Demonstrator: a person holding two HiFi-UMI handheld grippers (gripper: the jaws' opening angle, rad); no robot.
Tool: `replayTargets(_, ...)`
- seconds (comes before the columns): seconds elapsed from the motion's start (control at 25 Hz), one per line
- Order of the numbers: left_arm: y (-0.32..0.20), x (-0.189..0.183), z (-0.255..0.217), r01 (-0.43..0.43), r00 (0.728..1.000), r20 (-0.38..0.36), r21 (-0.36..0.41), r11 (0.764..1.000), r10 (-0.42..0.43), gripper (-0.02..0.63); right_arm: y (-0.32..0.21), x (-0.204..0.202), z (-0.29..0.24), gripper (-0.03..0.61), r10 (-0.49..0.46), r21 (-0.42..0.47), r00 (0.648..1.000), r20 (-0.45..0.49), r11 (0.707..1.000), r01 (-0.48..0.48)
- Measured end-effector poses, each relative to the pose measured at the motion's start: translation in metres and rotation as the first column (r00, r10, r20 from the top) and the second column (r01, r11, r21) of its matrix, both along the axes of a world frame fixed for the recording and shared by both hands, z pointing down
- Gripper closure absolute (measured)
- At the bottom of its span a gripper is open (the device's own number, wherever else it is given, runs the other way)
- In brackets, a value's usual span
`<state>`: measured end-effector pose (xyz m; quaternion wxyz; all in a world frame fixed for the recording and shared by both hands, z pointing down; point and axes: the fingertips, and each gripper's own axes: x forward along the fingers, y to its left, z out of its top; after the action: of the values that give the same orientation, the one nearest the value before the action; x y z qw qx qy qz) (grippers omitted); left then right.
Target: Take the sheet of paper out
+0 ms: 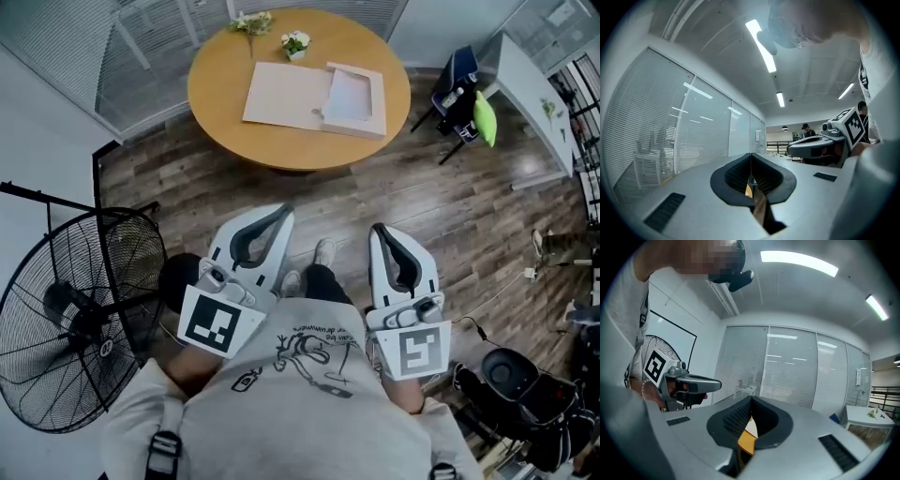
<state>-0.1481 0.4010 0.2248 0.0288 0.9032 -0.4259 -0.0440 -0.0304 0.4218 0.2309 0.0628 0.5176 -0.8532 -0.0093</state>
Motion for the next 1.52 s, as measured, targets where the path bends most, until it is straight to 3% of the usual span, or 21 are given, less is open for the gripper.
replayTargets(0.6,-0.019,-0.007,0.008,0.014,1.000,0.000,0.000,1.000,-0.014,0.592,-0.022,-0.020,0.008,0.572,0.002,-0.009,1.000,0.001,1.000,-0.002)
replayTargets(1.52,-0.103,0.033,0.014,0.019,1.000,0.016,-0.014,1.000,-0.019,0.592,-0.106,0.022,0.016,0.571,-0.002,-0.027,1.000,0.015,1.000,0.002)
